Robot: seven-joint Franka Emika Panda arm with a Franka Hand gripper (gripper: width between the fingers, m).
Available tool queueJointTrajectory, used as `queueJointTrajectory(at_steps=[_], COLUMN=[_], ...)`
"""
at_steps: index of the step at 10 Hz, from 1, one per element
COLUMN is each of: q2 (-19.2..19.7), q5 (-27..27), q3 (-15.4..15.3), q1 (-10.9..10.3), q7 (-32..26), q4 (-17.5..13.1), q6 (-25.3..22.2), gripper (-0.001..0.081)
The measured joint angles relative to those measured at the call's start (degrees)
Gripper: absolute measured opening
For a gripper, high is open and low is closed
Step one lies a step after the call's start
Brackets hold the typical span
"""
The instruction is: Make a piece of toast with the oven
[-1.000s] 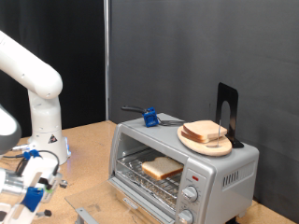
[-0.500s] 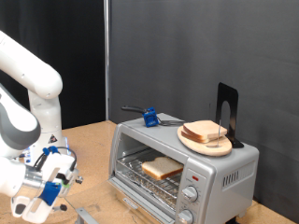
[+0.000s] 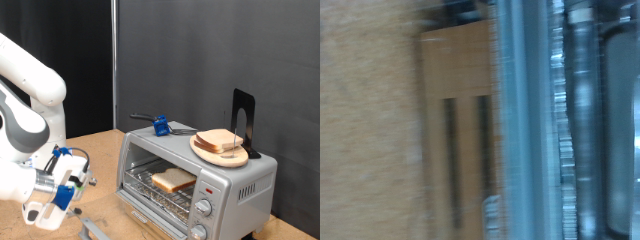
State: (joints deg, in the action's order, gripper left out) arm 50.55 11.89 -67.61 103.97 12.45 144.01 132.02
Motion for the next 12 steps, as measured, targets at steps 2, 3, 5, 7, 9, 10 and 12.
queueJointTrajectory(at_steps=[2, 3, 5, 7, 9, 10, 12], q2=[0.0, 0.0, 0.0, 0.0, 0.0, -0.1, -0.1], q5=[3.4, 4.6, 6.5, 9.2, 11.5, 12.3, 13.4], q3=[-4.4, -6.5, -10.7, -15.1, -19.0, -20.8, -23.8], q1=[4.6, 6.7, 8.9, 9.3, 9.4, 9.4, 9.5], q7=[1.0, 1.8, 3.3, 5.6, 8.7, 10.0, 11.1], q4=[-0.5, -0.8, -0.5, 0.9, 3.2, 4.5, 6.8], q6=[-6.0, -8.1, -9.0, -7.8, -4.9, -3.3, 0.0], gripper=[0.0809, 0.0809, 0.0809, 0.0809, 0.0809, 0.0809, 0.0809])
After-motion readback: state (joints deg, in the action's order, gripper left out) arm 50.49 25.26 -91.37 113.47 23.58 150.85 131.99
